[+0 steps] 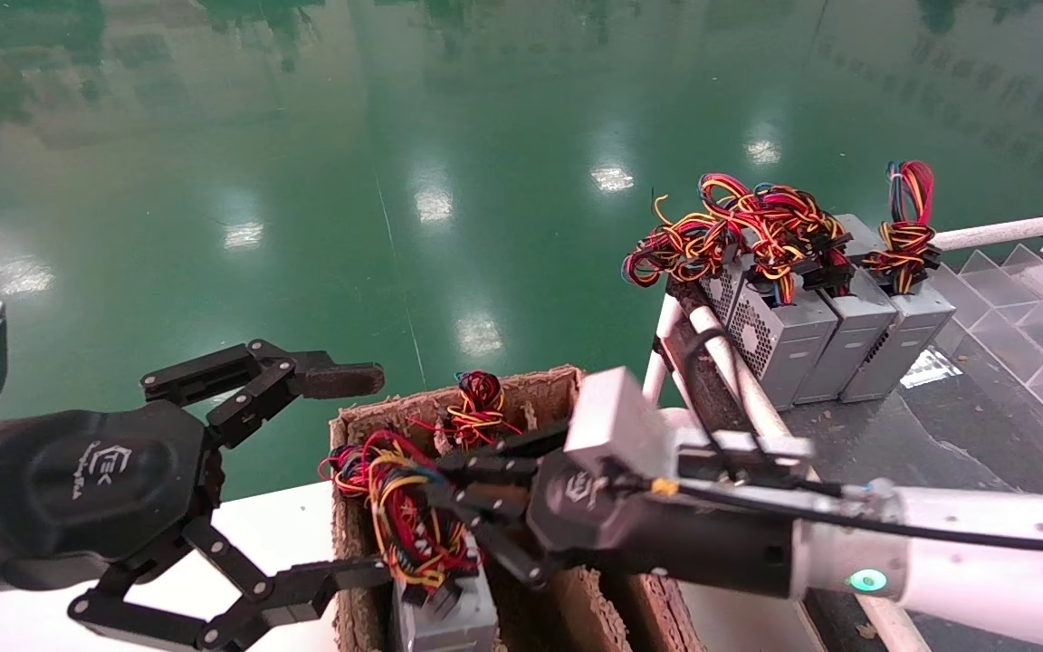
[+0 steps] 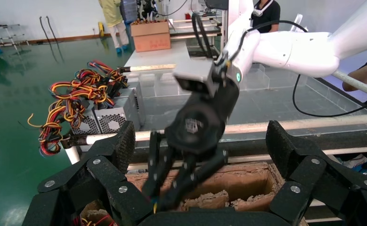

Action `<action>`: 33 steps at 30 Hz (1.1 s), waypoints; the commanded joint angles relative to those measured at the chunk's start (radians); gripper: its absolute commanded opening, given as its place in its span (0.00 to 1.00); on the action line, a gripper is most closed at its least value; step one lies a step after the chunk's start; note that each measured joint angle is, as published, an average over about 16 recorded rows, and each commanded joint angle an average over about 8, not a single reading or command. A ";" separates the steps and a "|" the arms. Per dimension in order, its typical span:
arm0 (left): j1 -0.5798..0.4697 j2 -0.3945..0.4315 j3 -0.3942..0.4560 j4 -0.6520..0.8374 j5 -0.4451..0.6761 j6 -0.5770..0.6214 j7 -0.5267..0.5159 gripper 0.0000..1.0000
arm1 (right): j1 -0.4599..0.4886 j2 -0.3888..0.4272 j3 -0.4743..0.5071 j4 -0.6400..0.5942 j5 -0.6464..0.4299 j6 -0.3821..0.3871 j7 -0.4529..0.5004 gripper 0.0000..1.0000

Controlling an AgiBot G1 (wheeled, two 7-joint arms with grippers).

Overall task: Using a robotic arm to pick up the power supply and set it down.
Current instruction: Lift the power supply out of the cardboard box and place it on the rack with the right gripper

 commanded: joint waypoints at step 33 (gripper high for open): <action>0.000 0.000 0.000 0.000 0.000 0.000 0.000 1.00 | -0.006 0.099 0.160 -0.005 0.204 -0.016 -0.032 0.00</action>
